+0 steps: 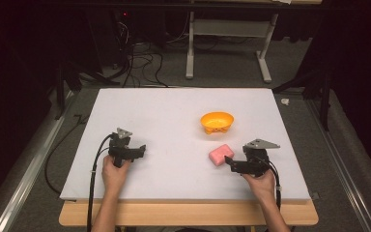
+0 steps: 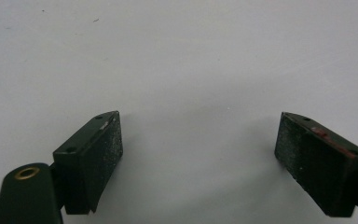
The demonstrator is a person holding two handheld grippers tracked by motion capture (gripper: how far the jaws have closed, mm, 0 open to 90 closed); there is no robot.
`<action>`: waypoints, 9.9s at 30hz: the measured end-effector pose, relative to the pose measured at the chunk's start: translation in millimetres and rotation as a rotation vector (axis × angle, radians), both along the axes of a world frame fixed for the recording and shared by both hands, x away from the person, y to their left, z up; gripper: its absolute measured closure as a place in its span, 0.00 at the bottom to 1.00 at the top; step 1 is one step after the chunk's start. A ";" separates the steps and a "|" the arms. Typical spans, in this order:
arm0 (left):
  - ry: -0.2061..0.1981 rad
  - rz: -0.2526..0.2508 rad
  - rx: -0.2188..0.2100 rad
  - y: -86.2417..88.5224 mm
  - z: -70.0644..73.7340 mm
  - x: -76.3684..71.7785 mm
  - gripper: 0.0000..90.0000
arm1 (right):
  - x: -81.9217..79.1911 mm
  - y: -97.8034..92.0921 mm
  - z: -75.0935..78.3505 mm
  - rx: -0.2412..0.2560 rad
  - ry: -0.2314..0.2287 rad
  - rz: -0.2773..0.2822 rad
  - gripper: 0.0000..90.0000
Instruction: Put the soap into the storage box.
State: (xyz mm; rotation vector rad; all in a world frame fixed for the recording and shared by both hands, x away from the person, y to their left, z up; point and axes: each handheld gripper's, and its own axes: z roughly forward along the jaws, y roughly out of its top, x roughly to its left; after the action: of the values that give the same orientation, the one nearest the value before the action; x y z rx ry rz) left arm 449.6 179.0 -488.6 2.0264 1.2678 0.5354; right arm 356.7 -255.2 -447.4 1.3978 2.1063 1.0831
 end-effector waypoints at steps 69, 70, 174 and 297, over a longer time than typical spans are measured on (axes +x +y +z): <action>-0.001 0.002 -0.001 -0.2 -0.1 -0.1 0.17 | 25.4 38.6 -22.8 -0.087 0.040 0.016 0.15; -0.001 0.002 -0.001 -0.2 -0.1 -0.1 0.17 | 24.4 38.0 -21.6 -0.080 0.041 0.017 0.15; 0.000 0.000 0.001 0.0 0.0 0.0 0.17 | 111.2 11.6 64.0 0.099 0.125 0.040 0.15; -0.001 0.002 -0.002 -0.2 -0.1 0.0 0.17 | 88.5 -0.4 86.9 0.055 0.025 -0.046 0.18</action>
State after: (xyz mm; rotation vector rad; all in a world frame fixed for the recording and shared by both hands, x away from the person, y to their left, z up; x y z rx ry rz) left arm 449.6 178.8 -488.7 2.0233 1.2691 0.5366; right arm 445.2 -255.5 -360.5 1.4850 2.0659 1.1189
